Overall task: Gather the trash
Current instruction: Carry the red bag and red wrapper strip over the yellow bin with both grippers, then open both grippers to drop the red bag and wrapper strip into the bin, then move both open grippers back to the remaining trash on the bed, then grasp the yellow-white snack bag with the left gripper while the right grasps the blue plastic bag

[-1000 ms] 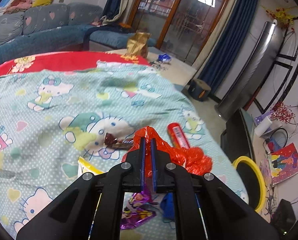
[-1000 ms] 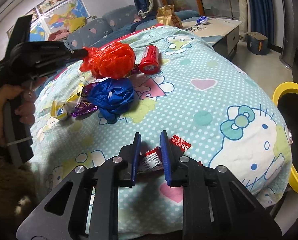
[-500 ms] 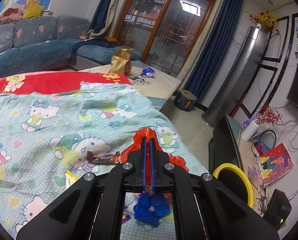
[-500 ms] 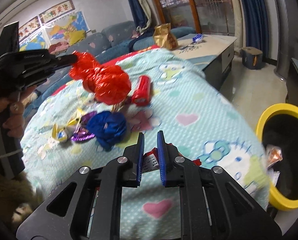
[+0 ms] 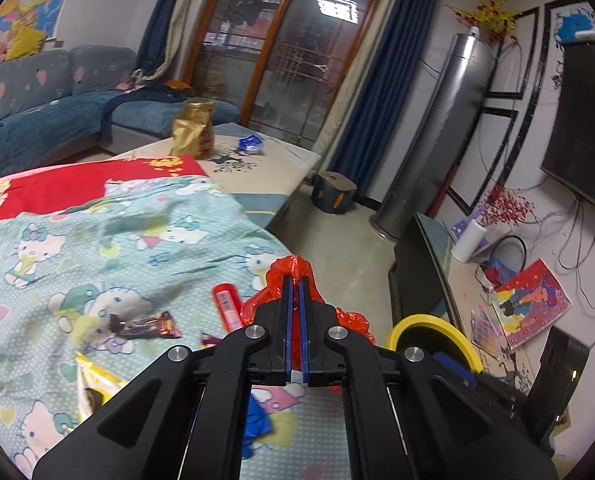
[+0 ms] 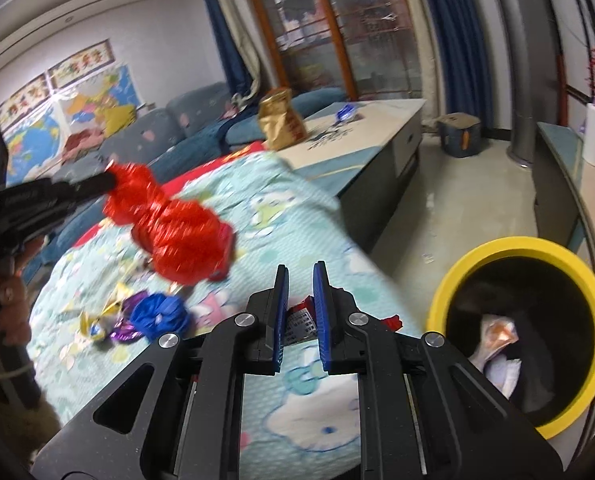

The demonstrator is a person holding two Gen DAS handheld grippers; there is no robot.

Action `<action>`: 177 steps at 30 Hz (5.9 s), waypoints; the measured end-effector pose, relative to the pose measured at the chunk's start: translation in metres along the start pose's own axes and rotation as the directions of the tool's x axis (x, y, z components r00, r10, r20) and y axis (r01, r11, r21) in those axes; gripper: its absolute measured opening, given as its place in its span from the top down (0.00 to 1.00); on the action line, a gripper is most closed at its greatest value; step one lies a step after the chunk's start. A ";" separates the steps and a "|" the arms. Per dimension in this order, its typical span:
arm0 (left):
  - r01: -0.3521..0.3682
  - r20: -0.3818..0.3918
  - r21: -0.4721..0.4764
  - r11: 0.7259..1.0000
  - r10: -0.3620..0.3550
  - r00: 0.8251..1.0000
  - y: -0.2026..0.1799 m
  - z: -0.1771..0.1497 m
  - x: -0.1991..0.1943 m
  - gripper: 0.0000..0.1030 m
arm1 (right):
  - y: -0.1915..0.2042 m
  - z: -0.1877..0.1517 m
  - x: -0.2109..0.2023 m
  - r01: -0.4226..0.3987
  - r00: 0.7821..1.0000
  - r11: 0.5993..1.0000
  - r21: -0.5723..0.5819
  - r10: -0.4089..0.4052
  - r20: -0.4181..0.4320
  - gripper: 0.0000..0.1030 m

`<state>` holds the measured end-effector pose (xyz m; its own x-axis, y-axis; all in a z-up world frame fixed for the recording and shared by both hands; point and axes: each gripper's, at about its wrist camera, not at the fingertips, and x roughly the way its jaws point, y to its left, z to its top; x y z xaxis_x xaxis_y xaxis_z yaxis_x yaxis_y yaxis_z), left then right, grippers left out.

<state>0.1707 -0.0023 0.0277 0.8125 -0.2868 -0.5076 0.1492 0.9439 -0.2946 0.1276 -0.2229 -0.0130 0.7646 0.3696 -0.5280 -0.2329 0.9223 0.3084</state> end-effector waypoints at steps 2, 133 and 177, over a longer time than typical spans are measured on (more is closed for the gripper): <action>0.016 -0.007 0.016 1.000 -0.016 1.000 -0.009 -0.001 0.004 0.97 | -0.011 0.003 -0.005 0.020 1.000 1.000 0.017 -0.020 0.015 0.92; 0.121 -0.051 0.113 0.986 -0.116 0.992 -0.104 -0.066 0.034 0.06 | -0.108 0.004 -0.053 0.271 0.957 0.953 0.132 -0.281 0.064 0.32; -0.311 0.015 -0.154 0.938 0.317 0.948 0.102 -0.081 -0.063 0.06 | 0.112 -0.033 0.044 -0.160 0.974 0.960 -0.231 0.115 -0.194 0.32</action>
<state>0.0893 0.0988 -0.0363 0.8264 0.0293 -0.5623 -0.1994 0.9491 -0.2437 0.1156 -0.0991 -0.0279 0.6013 0.4884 -0.6324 -0.4845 0.8522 0.1974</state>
